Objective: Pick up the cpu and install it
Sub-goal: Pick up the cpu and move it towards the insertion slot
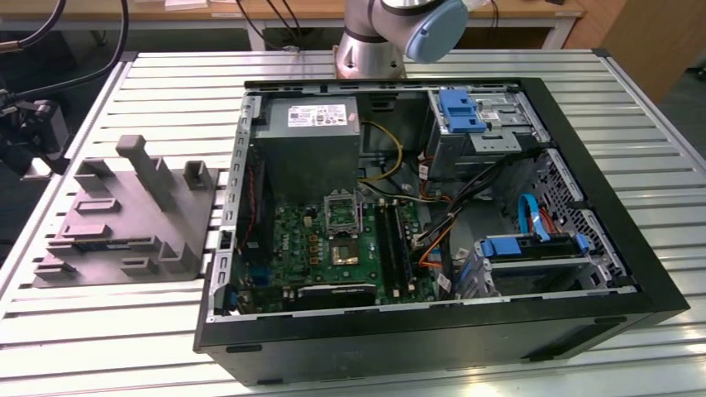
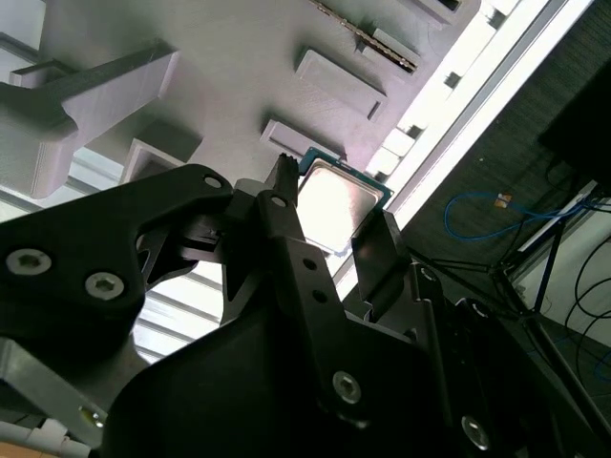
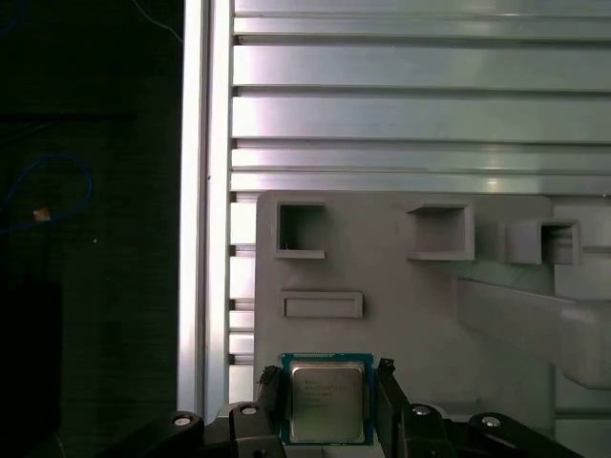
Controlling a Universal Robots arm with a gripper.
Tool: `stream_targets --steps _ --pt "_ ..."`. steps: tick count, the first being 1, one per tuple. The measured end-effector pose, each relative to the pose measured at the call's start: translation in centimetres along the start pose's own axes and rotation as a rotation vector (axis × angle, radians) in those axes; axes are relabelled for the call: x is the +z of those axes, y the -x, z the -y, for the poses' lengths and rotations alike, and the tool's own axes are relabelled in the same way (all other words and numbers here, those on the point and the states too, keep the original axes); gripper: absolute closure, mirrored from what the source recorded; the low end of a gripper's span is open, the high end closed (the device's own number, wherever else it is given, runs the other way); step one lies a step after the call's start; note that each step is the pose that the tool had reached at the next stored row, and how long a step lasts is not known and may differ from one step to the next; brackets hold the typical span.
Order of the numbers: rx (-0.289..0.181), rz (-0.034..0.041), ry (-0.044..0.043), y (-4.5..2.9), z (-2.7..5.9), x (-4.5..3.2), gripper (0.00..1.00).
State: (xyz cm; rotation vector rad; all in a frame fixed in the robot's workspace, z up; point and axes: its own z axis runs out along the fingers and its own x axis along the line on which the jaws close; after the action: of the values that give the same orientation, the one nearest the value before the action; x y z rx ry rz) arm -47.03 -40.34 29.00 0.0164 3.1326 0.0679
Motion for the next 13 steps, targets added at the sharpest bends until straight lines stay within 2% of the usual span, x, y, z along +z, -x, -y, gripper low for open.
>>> stream_targets --steps 13 --pt "0.000 0.0001 0.0000 0.12 -0.02 -0.44 0.53"
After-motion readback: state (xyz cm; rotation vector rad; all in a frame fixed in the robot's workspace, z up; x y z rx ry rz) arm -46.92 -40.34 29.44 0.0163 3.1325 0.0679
